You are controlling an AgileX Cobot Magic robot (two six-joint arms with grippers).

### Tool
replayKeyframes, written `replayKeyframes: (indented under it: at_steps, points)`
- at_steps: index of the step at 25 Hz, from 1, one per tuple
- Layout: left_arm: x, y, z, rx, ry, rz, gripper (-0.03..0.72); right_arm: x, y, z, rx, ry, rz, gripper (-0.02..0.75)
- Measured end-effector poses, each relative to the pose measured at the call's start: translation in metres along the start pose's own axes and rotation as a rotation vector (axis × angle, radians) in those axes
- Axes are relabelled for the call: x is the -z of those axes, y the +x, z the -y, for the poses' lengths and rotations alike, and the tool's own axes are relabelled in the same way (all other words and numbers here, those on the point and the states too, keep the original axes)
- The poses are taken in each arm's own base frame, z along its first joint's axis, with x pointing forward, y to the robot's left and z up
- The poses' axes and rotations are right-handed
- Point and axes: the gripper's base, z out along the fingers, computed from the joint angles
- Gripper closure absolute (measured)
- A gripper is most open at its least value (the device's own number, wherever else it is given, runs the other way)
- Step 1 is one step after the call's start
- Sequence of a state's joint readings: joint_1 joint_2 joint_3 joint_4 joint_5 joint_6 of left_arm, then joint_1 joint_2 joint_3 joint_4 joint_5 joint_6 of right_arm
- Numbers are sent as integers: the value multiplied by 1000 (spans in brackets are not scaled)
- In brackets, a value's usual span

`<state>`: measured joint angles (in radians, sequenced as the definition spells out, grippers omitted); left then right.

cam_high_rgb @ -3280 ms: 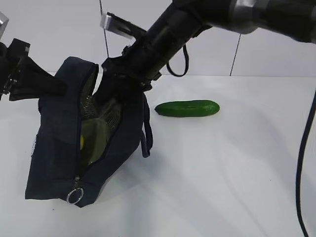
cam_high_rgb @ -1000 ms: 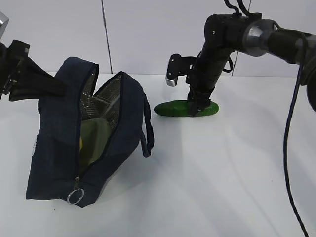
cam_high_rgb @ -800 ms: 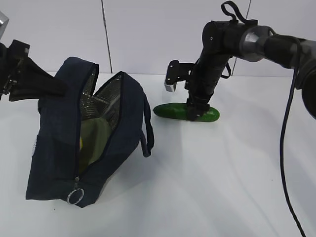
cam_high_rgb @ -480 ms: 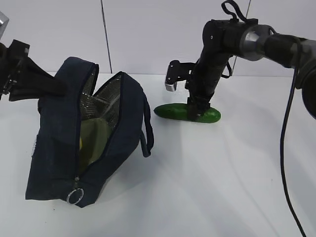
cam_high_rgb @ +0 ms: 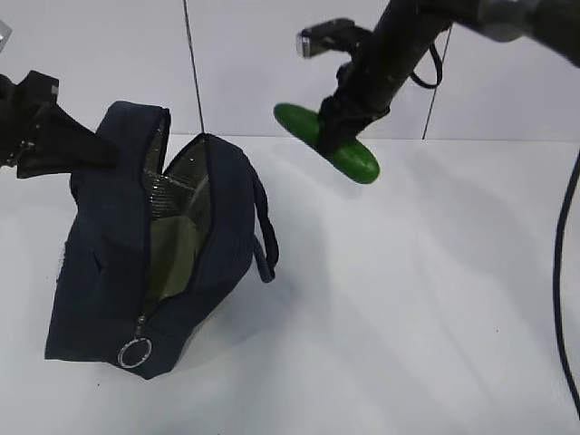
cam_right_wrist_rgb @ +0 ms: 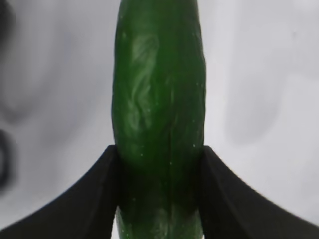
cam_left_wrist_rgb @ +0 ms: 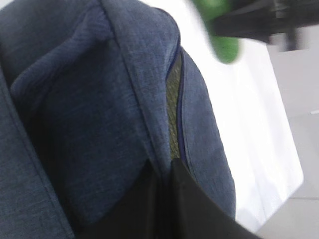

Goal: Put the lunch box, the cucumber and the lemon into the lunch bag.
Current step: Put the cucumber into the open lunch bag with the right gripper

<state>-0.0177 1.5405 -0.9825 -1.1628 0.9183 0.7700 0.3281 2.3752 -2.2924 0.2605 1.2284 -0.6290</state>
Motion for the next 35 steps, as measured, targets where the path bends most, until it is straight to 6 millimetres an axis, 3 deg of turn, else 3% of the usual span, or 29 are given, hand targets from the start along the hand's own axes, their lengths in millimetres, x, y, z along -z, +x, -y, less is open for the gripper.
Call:
replayKeyframes:
  at_steps: [6,11,16,23,29,35]
  points:
    - [0,-4,-3,1,-38,45,680,82,-28,-34,-258,-186,259,388]
    - [0,-5,-4,2,-44,55,680,119,-40,-56,-359,-338,373,388]
    - [0,-5,-4,2,-46,57,680,103,-46,-82,-417,-425,311,388]
    - [0,-6,-4,-4,-49,61,680,73,-33,-127,-455,-568,166,388]
    - [0,-6,-4,-11,-48,65,680,54,-25,-136,-512,-613,127,388]
    - [0,-7,-3,-15,-30,73,680,34,-27,-133,-576,-600,167,388]
